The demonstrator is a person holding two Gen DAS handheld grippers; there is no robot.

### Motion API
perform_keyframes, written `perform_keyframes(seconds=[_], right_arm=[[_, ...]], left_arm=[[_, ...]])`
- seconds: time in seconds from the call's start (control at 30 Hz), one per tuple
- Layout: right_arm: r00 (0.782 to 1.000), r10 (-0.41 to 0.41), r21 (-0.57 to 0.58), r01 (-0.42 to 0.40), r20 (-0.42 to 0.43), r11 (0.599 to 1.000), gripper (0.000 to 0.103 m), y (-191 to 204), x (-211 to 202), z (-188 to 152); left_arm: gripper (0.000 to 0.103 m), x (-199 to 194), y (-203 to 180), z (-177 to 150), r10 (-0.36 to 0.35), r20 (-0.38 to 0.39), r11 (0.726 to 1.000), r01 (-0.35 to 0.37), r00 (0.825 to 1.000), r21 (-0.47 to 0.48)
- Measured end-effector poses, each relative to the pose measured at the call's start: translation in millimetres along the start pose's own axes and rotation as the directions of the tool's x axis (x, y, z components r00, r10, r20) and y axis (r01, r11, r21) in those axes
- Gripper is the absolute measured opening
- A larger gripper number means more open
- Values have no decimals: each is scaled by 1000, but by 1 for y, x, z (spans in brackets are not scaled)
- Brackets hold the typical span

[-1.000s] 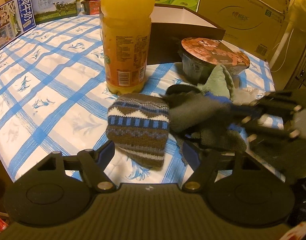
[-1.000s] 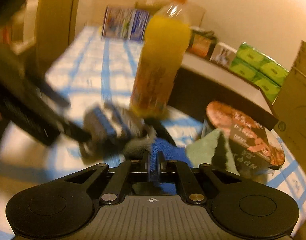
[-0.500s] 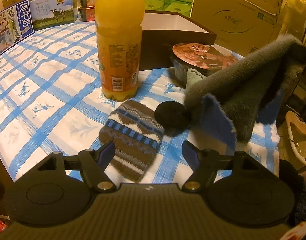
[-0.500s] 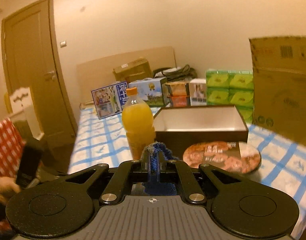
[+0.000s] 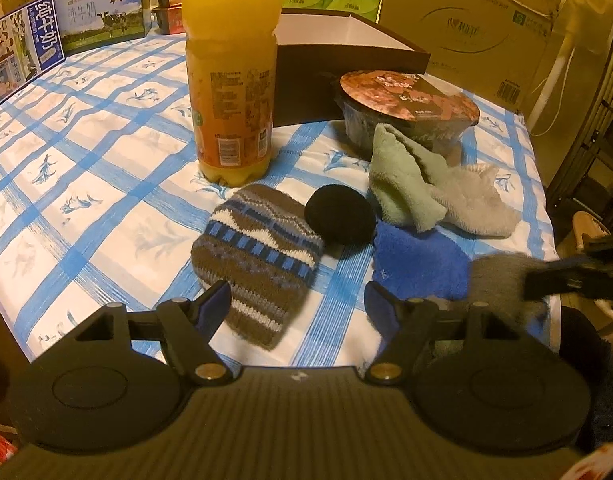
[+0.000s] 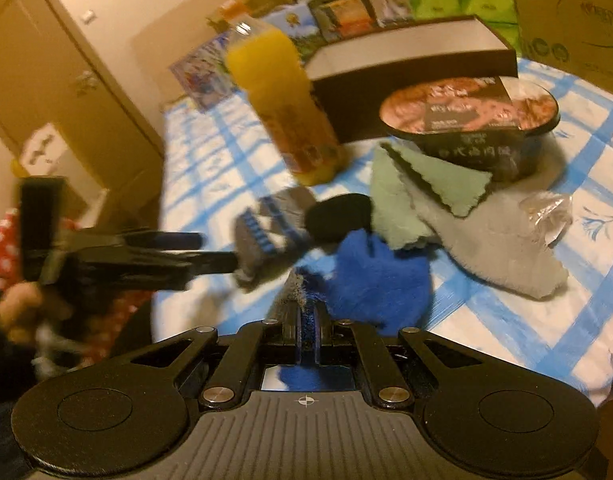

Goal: Organize soft objects
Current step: 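Lift the blue towel with the right tool while the left tool grasps the striped knit sock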

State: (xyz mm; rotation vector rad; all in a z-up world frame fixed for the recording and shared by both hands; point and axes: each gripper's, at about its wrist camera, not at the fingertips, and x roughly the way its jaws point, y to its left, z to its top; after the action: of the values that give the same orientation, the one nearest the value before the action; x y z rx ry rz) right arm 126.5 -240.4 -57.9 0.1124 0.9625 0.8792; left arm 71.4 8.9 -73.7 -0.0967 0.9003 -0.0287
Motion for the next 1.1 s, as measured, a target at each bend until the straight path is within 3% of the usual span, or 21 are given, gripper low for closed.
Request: perform_keyframes(seconds=[0.2,0.27,0.3,0.33,0.4,0.43,0.7,0.9,1.1], right_arm=[[988,-153,-26,153,-20,988,6,-12,50,-7],[979,-203,-11,203,-34,979,11,-17,60,-10],[976,-214,3,214,-33,977,24,-20,63,-11],[974,-226,17,226,-26,974,47,-23,63,-12],[959,-282,35,282,-3,959,71,-27,62,-15],[953,-304,34,303,8,952,72,-29,62,-17],[974,-225,106,227,-32,968,72,-35,74,-22],[989,-140,52,142,-49,988,32,-21,75,-25],[996,-91,53,92,-10,994,14,-16,55,-22]], left_arm=[[70,8,3,-1,4,-19,1000,-4,1000,-6],[70,11,4,-1,4,-25,1000,-4,1000,-10],[70,12,5,-1,4,-28,1000,-4,1000,-11],[70,14,6,0,4,-32,1000,-5,999,-12],[70,17,6,0,3,-35,1000,-4,999,-13],[70,18,6,0,2,-37,1000,-3,999,-14],[70,24,6,1,8,-48,1000,-8,999,-6],[70,23,6,1,22,-47,1000,-22,999,5],[71,21,4,2,38,-43,999,-37,998,20]])
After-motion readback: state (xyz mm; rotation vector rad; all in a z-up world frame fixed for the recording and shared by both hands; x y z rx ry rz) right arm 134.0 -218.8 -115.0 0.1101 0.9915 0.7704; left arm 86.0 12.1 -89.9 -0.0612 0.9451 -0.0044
